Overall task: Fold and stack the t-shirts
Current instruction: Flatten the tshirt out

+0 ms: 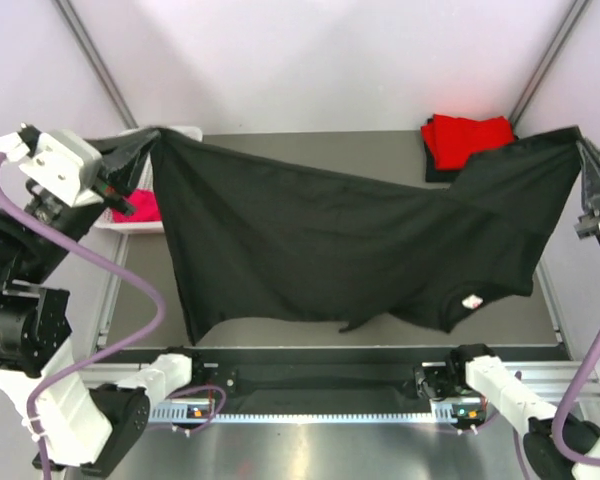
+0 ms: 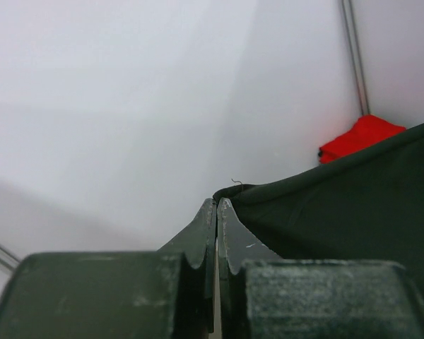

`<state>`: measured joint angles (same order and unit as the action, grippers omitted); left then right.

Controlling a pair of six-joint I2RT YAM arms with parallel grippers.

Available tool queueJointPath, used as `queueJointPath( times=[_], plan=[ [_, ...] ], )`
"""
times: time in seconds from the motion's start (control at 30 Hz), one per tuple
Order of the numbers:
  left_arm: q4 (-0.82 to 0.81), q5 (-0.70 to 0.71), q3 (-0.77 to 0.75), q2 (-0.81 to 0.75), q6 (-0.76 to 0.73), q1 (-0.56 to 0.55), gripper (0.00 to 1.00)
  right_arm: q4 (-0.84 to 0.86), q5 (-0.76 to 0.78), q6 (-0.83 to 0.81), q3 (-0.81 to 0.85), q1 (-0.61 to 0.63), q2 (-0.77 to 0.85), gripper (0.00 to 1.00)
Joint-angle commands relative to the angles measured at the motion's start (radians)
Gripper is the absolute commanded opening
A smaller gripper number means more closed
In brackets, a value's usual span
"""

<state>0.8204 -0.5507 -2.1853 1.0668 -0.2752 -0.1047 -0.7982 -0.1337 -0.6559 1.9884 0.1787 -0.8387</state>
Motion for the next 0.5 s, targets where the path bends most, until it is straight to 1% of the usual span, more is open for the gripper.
queueJointPath(
  times=[0.0,0.1,0.13,0.2,0.3,0.33,0.4,0.43,0.47],
  plan=[
    [-0.075,0.064,-0.065,0.079,-0.021,0.013,0.0,0.151,0.013,-0.008,0.036,-0.013,-0.103,0.0],
    [-0.086,0.089,-0.061,0.122,-0.05,0.013,0.0,0.234,0.005,-0.022,0.023,-0.013,-0.158,0.0],
    [-0.09,0.093,-0.036,0.143,-0.056,0.013,0.0,0.255,0.005,-0.037,0.001,-0.013,-0.169,0.0],
    [-0.089,0.1,-0.01,0.169,-0.076,0.013,0.0,0.327,0.008,-0.05,-0.088,-0.013,-0.198,0.0],
    [-0.061,0.106,0.028,0.258,-0.104,0.013,0.0,0.404,0.009,-0.079,-0.209,-0.013,-0.258,0.0],
    [-0.056,0.109,0.077,0.269,-0.119,0.013,0.0,0.437,0.009,-0.092,-0.267,-0.012,-0.273,0.0],
    [-0.101,0.126,0.18,0.274,-0.153,0.013,0.0,0.462,0.008,-0.109,-0.33,-0.012,-0.322,0.0],
    [-0.146,0.127,0.293,0.275,-0.166,0.013,0.0,0.5,0.011,-0.122,-0.397,-0.013,-0.341,0.0],
    [-0.164,0.132,0.342,0.282,-0.185,0.013,0.0,0.517,0.014,-0.123,-0.428,-0.013,-0.374,0.0]
  ],
)
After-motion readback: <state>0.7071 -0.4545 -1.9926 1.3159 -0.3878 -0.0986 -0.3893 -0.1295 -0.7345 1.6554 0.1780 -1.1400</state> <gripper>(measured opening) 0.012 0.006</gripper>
